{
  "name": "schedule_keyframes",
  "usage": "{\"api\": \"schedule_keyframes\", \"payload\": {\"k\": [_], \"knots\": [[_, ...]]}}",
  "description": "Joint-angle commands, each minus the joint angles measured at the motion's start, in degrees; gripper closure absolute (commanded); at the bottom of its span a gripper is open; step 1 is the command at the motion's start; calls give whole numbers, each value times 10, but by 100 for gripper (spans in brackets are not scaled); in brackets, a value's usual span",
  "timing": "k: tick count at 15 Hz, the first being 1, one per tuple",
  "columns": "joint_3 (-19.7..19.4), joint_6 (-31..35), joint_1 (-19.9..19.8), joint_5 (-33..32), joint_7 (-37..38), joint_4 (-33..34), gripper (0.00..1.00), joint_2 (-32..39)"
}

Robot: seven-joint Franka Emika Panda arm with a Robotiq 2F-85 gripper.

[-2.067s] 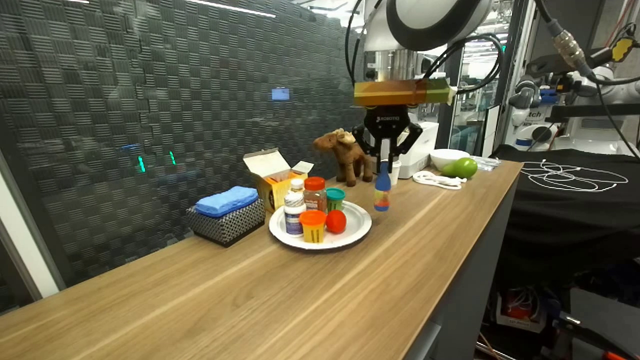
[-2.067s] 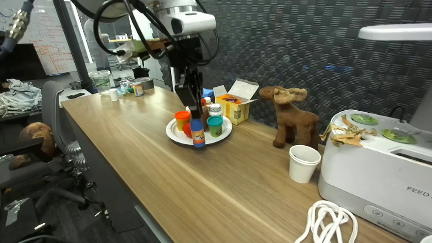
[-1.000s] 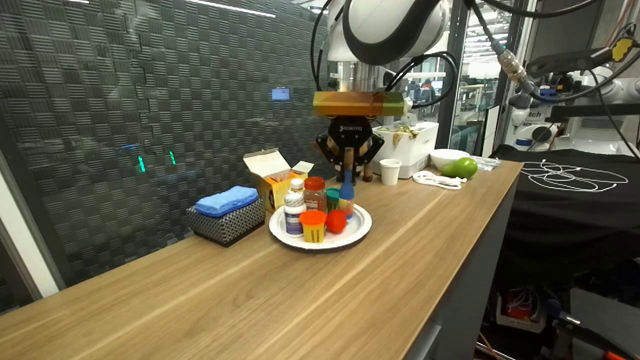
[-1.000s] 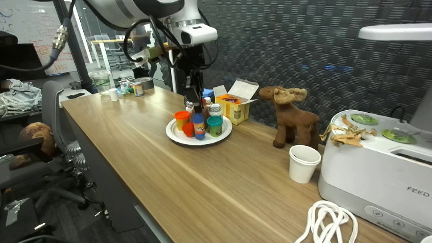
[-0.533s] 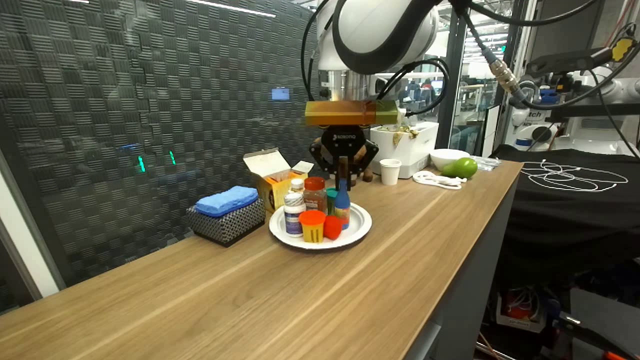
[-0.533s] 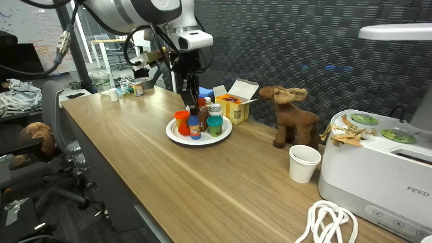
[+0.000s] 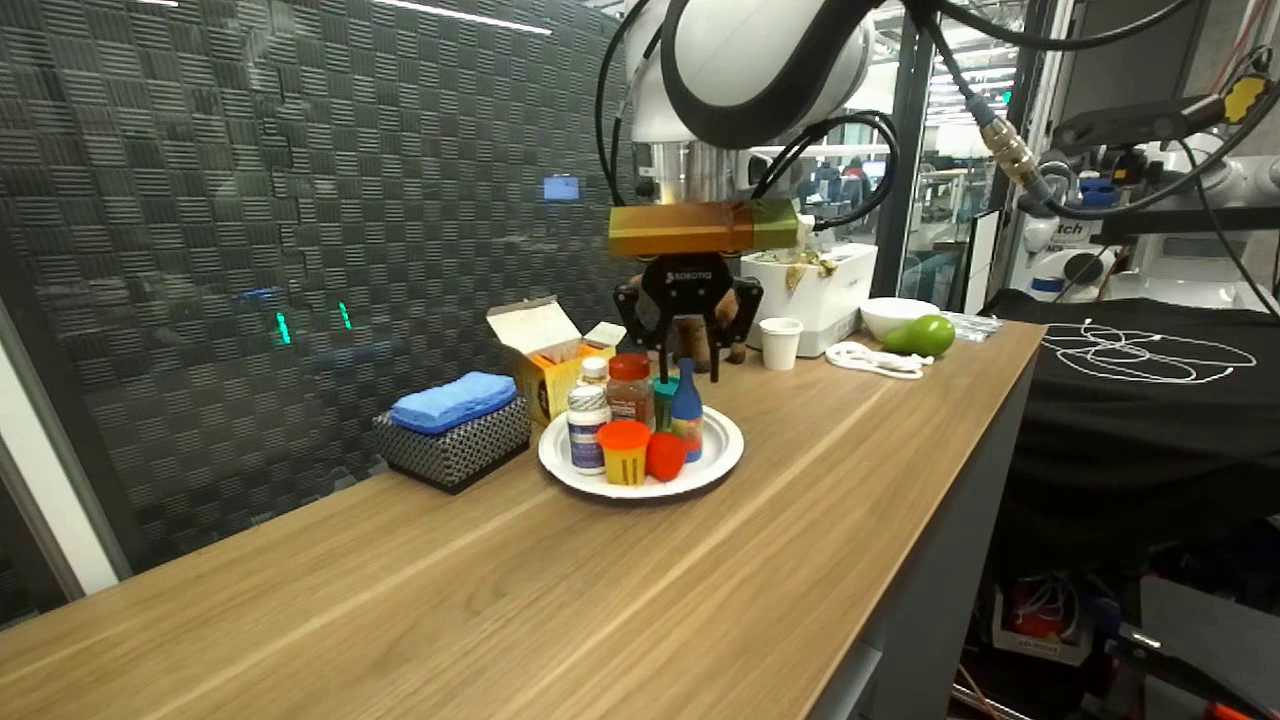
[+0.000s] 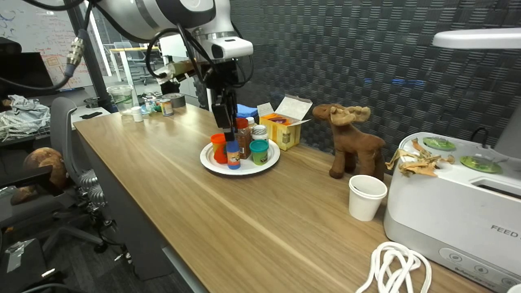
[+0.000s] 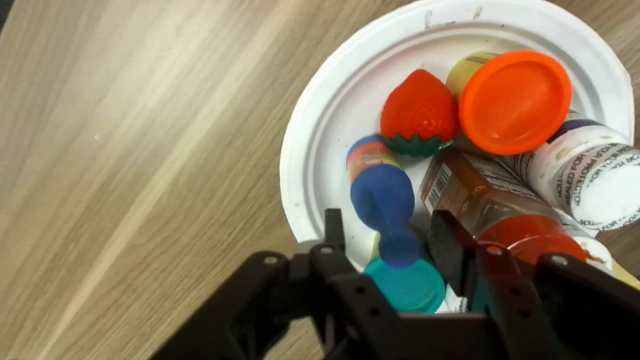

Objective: Pick up the bottles and small containers and put them on the white plate.

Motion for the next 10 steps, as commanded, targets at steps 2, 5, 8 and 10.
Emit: {"api": "schedule_keyframes", "payload": {"k": [2, 5, 8, 10], "knots": [[-4, -15, 4, -4, 12, -17, 9, -59], [8, -89, 4, -3, -18, -38, 0, -117], [26, -165, 2, 5, -36, -61, 0, -161], [35, -195, -1, 19, -52, -81, 0, -189]]}}
